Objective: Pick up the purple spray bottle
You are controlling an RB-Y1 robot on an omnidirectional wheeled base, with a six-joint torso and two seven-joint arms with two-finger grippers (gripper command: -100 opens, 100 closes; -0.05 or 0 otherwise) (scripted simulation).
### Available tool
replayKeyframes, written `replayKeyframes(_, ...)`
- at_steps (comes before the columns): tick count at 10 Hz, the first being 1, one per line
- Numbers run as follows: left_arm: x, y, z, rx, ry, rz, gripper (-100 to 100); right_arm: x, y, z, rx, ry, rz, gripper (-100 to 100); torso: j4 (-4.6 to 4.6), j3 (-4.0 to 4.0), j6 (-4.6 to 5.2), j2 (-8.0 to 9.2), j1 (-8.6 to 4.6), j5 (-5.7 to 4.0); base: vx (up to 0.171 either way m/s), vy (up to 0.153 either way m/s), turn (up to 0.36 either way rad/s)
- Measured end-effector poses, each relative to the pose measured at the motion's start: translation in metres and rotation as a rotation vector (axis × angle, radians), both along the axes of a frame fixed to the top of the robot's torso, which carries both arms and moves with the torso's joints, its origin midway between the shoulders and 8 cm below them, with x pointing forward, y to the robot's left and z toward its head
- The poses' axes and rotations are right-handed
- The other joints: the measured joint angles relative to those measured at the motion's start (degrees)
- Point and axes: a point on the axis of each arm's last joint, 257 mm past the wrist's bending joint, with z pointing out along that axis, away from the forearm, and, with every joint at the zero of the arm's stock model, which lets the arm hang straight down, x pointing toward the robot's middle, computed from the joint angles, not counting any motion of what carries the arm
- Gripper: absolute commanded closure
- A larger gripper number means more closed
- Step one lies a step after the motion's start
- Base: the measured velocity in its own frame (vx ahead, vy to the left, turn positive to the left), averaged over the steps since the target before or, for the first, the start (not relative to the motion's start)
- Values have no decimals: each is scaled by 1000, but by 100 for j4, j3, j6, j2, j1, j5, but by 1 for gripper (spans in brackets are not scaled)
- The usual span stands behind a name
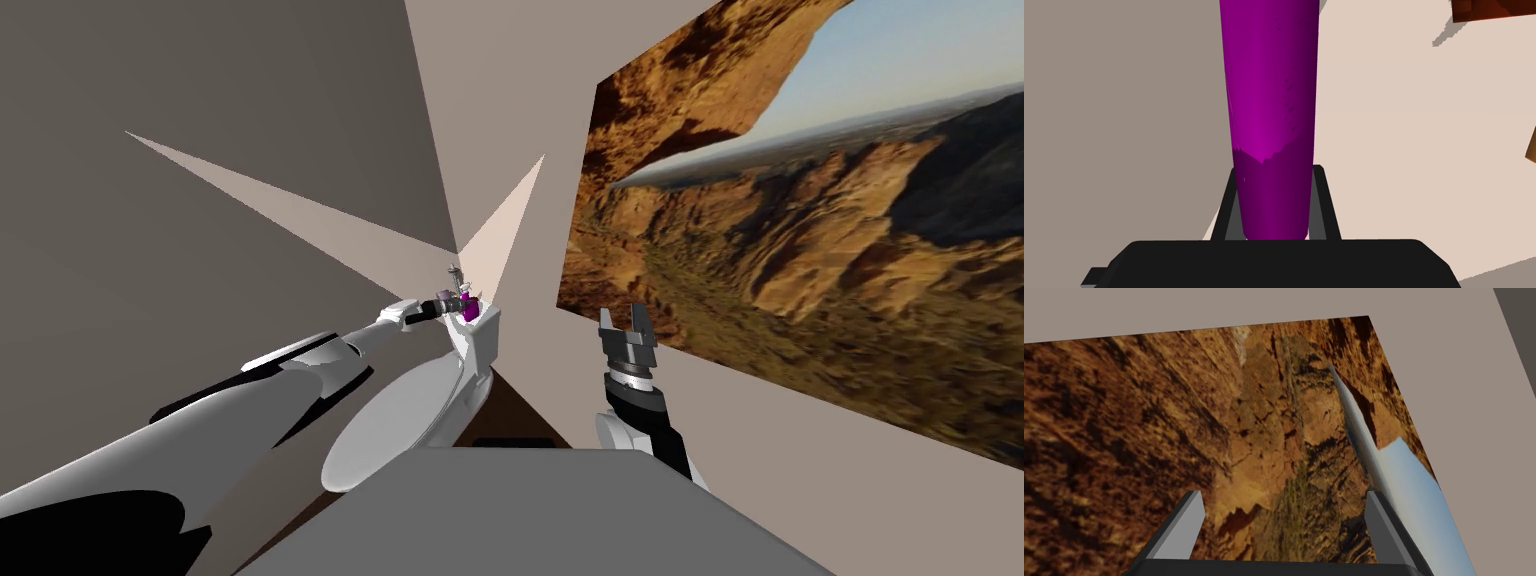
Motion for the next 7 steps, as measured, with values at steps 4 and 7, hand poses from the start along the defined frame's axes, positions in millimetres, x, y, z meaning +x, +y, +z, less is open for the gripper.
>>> replayKeyframes(4,2,-59,4,1,-10,-72,100,0,0,0,0,0,0,0,4,4,1,4,-2,-2,15,56,240)
replayKeyframes(7,6,-108,15,2,-21,-120,0,0,0,0,0,0,0,0,4,4,-2,3,-5,-2,13,31,49)
